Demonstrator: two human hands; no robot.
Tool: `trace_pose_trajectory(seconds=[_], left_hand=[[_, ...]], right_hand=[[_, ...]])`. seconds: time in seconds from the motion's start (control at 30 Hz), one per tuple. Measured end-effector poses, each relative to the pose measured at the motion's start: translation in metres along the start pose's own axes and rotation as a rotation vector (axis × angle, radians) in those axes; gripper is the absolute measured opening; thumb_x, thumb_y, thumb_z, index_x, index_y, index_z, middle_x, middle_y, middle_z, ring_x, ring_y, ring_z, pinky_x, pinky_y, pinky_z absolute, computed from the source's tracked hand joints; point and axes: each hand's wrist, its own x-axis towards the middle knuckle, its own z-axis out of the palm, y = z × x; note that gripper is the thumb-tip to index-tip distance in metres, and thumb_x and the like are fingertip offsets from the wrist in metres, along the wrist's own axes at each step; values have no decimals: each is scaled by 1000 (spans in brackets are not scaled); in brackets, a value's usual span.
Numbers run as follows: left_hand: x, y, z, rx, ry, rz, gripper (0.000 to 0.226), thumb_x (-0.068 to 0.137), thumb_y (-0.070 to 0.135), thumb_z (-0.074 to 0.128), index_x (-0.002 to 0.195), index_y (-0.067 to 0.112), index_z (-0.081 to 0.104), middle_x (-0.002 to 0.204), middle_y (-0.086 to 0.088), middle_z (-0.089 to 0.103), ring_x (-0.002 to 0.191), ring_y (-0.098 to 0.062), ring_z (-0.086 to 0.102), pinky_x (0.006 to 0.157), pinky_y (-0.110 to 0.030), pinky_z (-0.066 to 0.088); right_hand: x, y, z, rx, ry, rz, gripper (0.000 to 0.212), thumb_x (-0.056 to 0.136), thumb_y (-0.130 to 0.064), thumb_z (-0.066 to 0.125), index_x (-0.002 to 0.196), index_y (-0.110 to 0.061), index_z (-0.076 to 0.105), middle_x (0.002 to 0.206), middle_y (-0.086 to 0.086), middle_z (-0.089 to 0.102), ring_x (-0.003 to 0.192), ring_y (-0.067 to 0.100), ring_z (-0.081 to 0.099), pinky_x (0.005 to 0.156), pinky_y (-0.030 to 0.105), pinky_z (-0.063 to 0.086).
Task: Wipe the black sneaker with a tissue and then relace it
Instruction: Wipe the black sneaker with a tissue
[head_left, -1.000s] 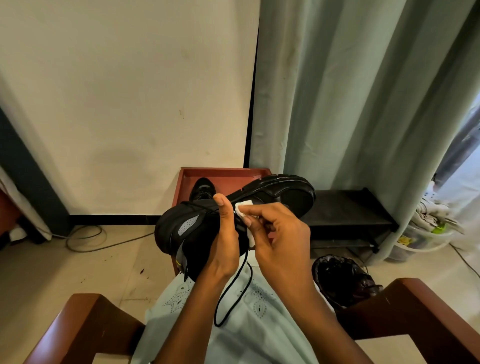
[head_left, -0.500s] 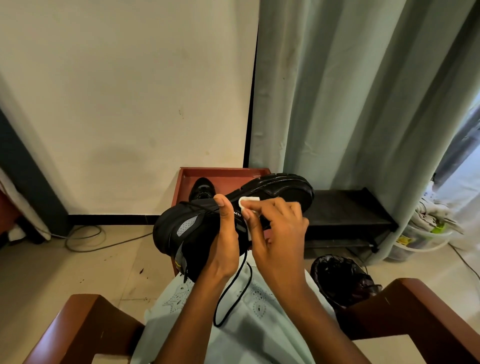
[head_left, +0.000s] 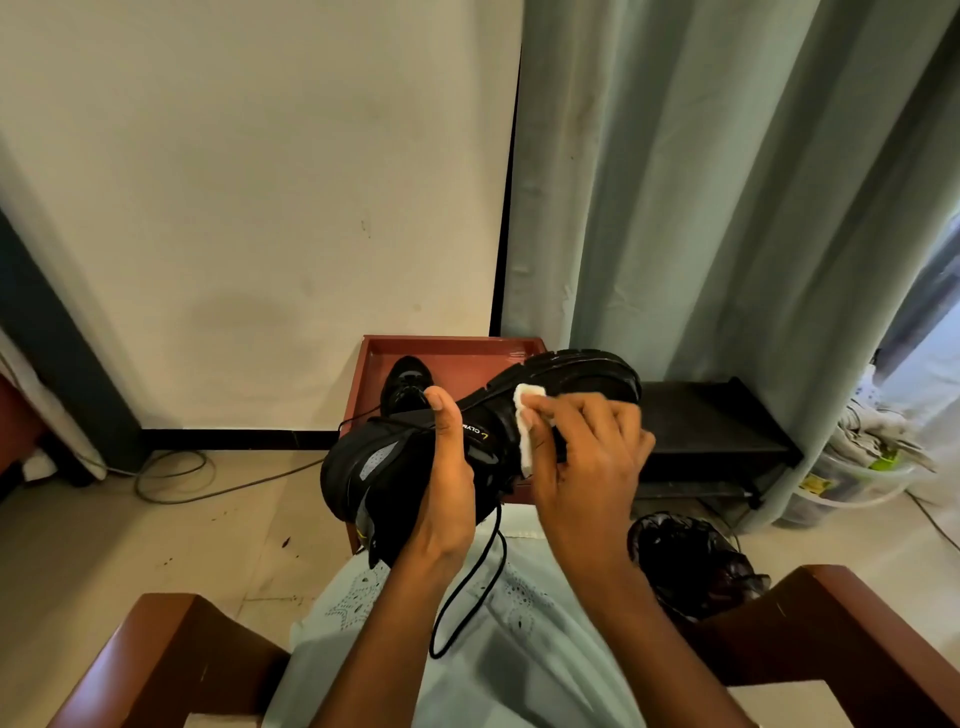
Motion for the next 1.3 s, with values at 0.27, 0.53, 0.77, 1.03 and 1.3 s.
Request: trace_pose_trajectory(seconds=[0.27, 0.53, 0.77, 1.03, 1.3], left_hand=[[9, -1, -5, -133, 40, -115, 76, 91, 68, 29, 123, 11, 66, 117, -12, 72, 112, -24, 67, 99, -41, 50], [20, 0, -17, -399, 52, -230, 75, 92, 66, 37, 122, 5, 67, 122, -20, 68, 114, -31, 66, 100, -45, 47], [37, -1, -8, -554, 26, -295, 59, 91, 51, 46, 106, 3, 75, 92, -19, 70, 78, -29, 69, 75, -36, 55], [51, 16, 3, -504, -196, -301, 38, 77, 19, 48, 107, 0, 60, 97, -19, 50, 77, -30, 48, 73, -33, 40], [57, 18, 1, 68, -244, -290, 55, 69, -29, 38, 105, 3, 64, 100, -14, 64, 103, -29, 57, 88, -38, 45]], right_hand=[[14, 17, 8, -92, 44, -68, 15, 95, -29, 65, 103, -21, 75, 97, -3, 64, 94, 22, 52, 80, 38, 36], [8, 23, -1, 353, 32, 290, 8, 100, -19, 58, 101, -23, 66, 102, -5, 58, 97, 17, 57, 78, 29, 50], [-27, -9, 6, 461, 7, 365, 14, 96, -21, 59, 101, -15, 71, 133, -2, 49, 119, 24, 56, 81, 32, 55], [3, 0, 23, 468, 84, 344, 14, 98, -21, 59, 102, -13, 70, 141, -4, 48, 126, 24, 52, 93, 52, 50], [34, 12, 23, 456, 63, 322, 13, 97, -21, 63, 102, -15, 73, 133, -4, 57, 127, 14, 49, 99, 41, 48]])
